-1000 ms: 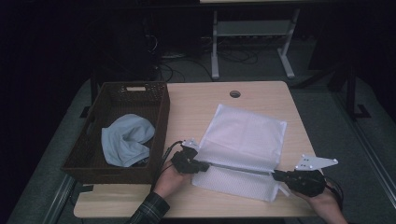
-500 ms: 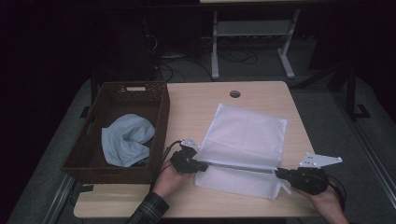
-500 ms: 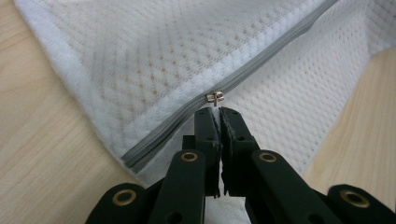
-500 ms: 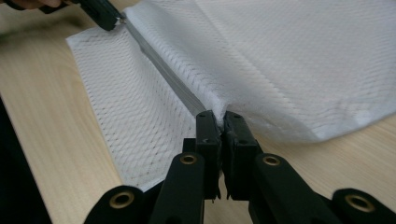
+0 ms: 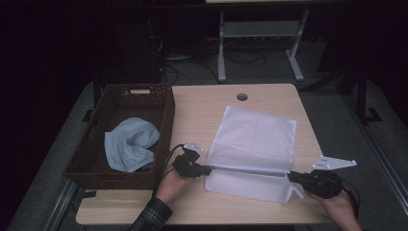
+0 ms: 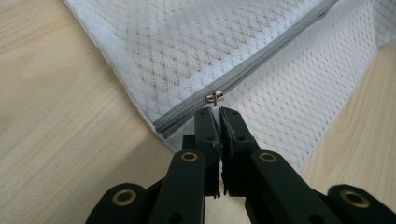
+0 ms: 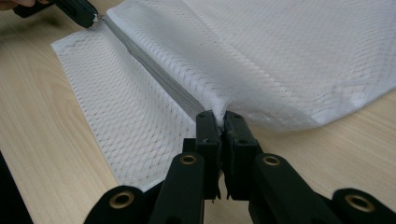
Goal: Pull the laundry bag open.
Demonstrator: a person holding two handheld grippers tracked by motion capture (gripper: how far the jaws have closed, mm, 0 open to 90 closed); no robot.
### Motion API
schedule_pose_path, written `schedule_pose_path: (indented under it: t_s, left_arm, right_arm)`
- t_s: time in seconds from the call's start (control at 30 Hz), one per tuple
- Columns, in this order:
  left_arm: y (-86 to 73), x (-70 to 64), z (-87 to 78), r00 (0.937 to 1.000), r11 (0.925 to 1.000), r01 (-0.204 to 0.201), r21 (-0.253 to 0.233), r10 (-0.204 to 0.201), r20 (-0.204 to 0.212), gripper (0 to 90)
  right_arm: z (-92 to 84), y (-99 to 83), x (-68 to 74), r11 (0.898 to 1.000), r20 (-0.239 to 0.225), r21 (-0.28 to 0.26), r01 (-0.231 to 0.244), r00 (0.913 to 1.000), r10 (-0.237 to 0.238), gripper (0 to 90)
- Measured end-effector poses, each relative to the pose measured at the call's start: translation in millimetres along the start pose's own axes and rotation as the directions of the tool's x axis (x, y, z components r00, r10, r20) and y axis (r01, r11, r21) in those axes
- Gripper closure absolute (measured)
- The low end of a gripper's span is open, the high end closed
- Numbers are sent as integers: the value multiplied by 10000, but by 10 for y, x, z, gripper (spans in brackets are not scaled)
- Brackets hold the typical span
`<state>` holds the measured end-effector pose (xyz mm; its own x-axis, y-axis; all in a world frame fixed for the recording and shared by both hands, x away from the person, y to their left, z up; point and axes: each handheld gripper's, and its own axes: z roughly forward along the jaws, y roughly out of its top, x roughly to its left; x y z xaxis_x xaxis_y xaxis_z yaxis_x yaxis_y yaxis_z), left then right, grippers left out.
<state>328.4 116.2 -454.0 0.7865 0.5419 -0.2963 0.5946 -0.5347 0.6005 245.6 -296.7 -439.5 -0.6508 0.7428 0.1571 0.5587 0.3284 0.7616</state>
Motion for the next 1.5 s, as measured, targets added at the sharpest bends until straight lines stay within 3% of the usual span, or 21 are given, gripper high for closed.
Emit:
schedule_pose_path:
  t_s: [0.33,0.37,0.67,0.83,1.07,1.1,1.5]
  left_arm:
    - [-4,14,-9,10000,10000,96,7,-96,16,870]
    - [-9,22,-10,9999,9999,102,71,-102,-125,870]
    - [-1,16,0,9999,9999,113,0,-113,64,869]
    - [82,-54,83,9998,9999,-163,-40,163,105,869]
    - [219,-81,198,9993,9991,-200,-366,211,298,868]
    - [247,-85,220,9992,9987,-233,-447,247,326,868]
    - [595,-66,587,9975,9965,-428,-714,466,523,864]
  right_arm:
    - [-18,-8,-50,9999,195,-27,-106,9998,107,856]
    - [-19,-7,-52,10000,293,-20,-80,9995,80,857]
    - [-23,-11,-105,10000,455,-4,-91,9989,91,855]
    - [1,24,-241,9998,931,129,-182,9955,169,851]
    - [21,64,-450,9990,1484,177,-407,9882,376,848]
    - [35,83,-533,9986,1662,181,-488,9851,451,846]
    - [18,93,-947,9966,2541,-49,-825,9638,811,826]
